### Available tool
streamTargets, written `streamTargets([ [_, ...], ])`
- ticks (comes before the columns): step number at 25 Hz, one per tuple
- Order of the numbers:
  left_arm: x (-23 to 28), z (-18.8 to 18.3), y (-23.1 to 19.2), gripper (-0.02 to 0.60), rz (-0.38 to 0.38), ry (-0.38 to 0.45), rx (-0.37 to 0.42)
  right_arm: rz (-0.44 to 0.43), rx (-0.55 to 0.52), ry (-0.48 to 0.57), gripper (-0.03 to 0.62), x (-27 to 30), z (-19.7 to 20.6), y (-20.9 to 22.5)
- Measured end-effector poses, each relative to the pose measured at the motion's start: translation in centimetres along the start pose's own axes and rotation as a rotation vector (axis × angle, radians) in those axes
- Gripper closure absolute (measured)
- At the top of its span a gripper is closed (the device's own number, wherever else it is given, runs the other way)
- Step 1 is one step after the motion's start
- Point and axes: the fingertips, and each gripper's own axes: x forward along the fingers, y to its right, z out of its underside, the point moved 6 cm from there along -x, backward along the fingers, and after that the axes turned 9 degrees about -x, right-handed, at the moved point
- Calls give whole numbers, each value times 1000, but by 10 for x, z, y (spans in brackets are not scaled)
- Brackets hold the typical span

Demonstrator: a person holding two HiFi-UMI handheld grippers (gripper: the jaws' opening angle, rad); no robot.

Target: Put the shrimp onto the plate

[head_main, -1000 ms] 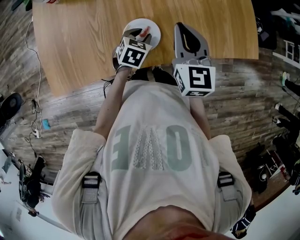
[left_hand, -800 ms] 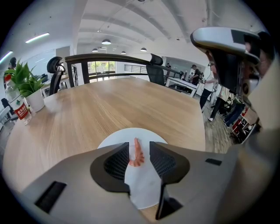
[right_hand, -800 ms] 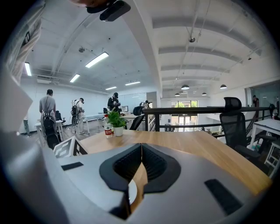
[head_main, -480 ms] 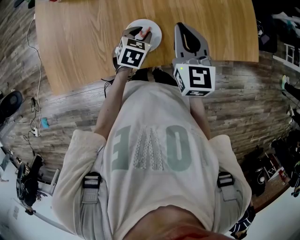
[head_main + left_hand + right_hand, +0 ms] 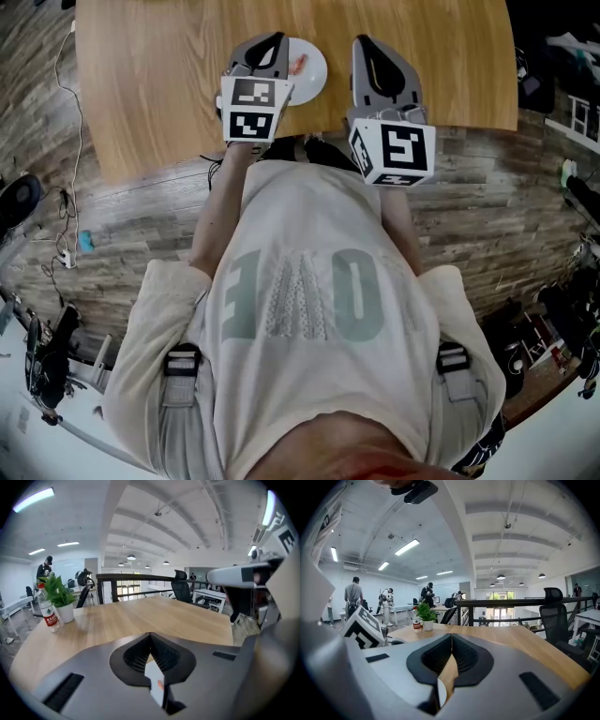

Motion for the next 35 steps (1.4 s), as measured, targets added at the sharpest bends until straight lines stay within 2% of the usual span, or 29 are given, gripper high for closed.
streamTargets([
  [5,-27,-54,-15,572,-31,212,-73,-23,-23,42,574,13,-14,-2],
  [10,-69,-103,-17,572,-107,414,-14,-58,-46,116,574,18,-38,-8],
  [13,-98,-127,-15,572,-124,533,1,-75,-57,178,574,19,-56,-12],
  [20,-172,-163,-6,572,-207,883,55,-103,-69,317,574,12,-95,-19],
  [22,-187,-170,-5,572,-219,952,63,-106,-64,346,574,9,-102,-21],
  [27,-203,-169,-3,572,-269,980,101,-112,-80,367,574,4,-106,-24],
  [35,-197,-167,-2,572,-250,954,101,-119,-95,365,576,7,-107,-28],
])
